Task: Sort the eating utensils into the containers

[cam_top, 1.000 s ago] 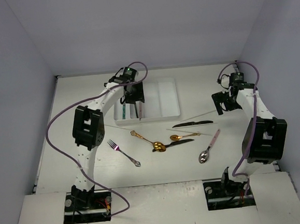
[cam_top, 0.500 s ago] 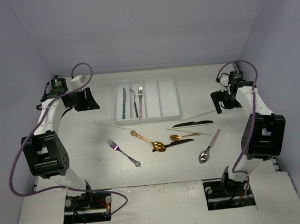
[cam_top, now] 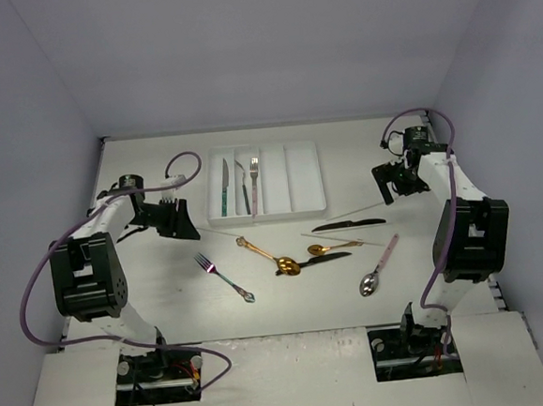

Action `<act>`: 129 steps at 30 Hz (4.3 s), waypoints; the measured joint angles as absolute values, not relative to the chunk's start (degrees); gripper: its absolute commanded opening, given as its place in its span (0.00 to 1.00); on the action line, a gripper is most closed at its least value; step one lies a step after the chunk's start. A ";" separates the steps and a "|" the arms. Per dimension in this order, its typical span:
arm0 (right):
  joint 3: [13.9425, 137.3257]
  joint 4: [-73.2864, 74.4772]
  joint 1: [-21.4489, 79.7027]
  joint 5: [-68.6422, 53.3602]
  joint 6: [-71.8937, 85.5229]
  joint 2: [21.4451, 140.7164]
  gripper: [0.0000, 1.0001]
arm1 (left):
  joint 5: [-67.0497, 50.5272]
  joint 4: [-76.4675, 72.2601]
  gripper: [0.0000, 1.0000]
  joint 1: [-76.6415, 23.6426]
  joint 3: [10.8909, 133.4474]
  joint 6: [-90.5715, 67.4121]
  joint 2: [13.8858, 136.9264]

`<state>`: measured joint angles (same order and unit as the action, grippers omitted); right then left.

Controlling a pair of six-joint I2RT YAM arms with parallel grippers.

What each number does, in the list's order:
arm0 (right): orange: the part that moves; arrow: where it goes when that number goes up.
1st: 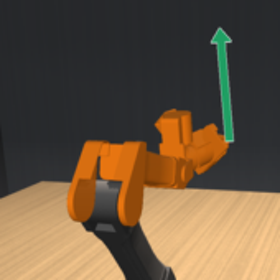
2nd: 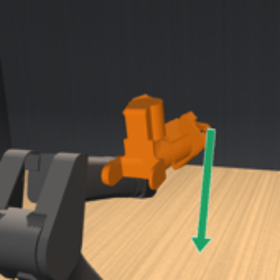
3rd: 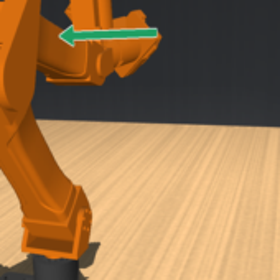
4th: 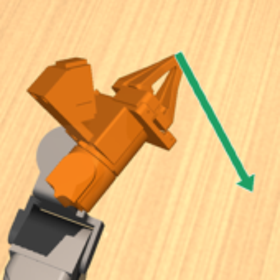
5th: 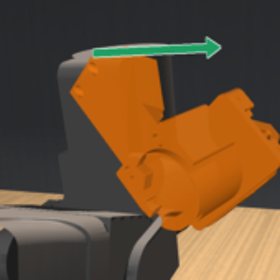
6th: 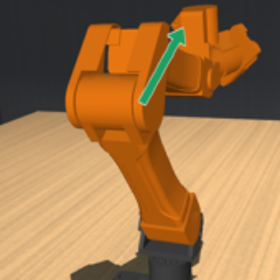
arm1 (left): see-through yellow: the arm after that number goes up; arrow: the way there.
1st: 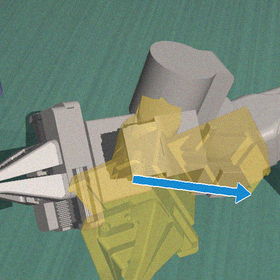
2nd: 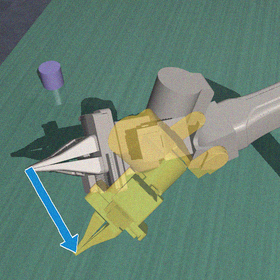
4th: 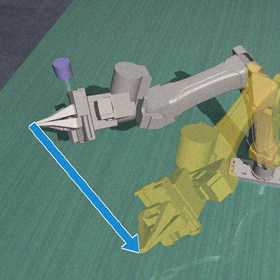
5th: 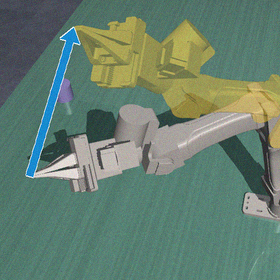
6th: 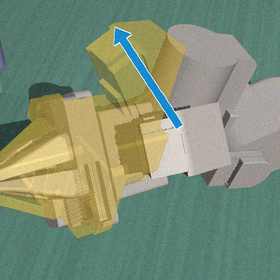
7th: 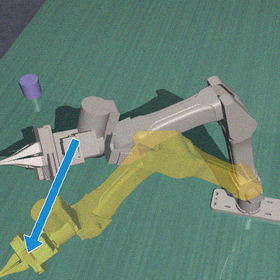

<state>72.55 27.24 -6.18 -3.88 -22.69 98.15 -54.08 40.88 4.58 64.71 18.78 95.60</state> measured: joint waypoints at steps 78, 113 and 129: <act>72.55 27.51 -6.33 -1.72 -24.12 98.15 1.00 | -58.03 76.88 0.00 -8.98 150.28 63.48 128.83; 72.55 28.18 -6.83 -1.63 -24.14 98.08 1.00 | -48.55 73.18 0.68 -16.27 149.62 73.47 137.25; 72.56 28.37 -7.16 -1.75 -24.16 97.91 0.98 | -43.63 55.95 0.76 -15.98 142.53 51.28 135.08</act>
